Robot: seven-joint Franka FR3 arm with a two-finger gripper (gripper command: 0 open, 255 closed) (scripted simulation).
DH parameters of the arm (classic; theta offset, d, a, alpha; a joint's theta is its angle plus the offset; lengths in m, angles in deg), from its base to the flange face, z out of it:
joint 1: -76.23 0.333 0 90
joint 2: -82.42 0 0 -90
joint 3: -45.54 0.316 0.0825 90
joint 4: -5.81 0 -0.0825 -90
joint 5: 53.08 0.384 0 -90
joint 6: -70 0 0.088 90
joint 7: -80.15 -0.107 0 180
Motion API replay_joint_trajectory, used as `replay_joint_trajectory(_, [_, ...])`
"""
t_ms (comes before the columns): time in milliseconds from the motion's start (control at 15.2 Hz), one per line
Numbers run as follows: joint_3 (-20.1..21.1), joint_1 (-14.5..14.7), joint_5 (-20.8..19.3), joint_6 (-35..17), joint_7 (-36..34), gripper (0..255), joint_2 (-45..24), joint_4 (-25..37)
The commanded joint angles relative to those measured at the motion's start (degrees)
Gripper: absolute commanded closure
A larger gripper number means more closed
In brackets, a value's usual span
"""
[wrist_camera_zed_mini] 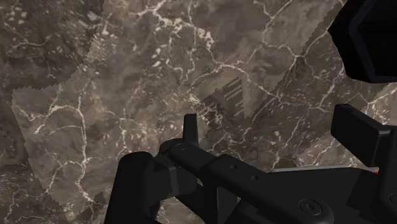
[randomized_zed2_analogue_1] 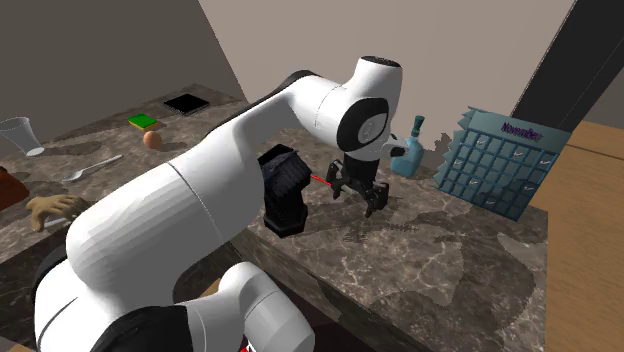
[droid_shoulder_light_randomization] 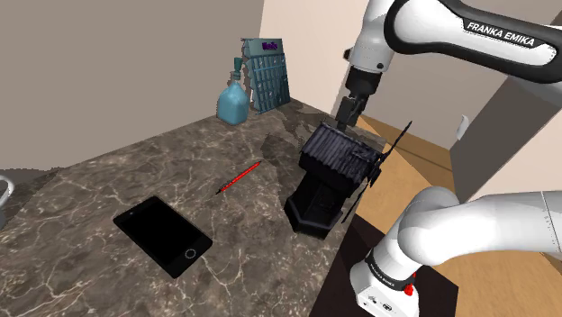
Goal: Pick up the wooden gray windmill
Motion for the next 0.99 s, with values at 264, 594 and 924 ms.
replay_joint_trajectory(264, [0.5, 0.7, 5.0, 3.8, -3.3, 0, 6.2, 0.9])
replay_joint_trajectory(594, [1.0, 1.2, 11.2, 8.0, -8.2, 0, 13.1, 2.9])
replay_joint_trajectory(924, [1.6, 1.2, 17.4, 11.6, -13.9, 0, 19.0, 5.9])
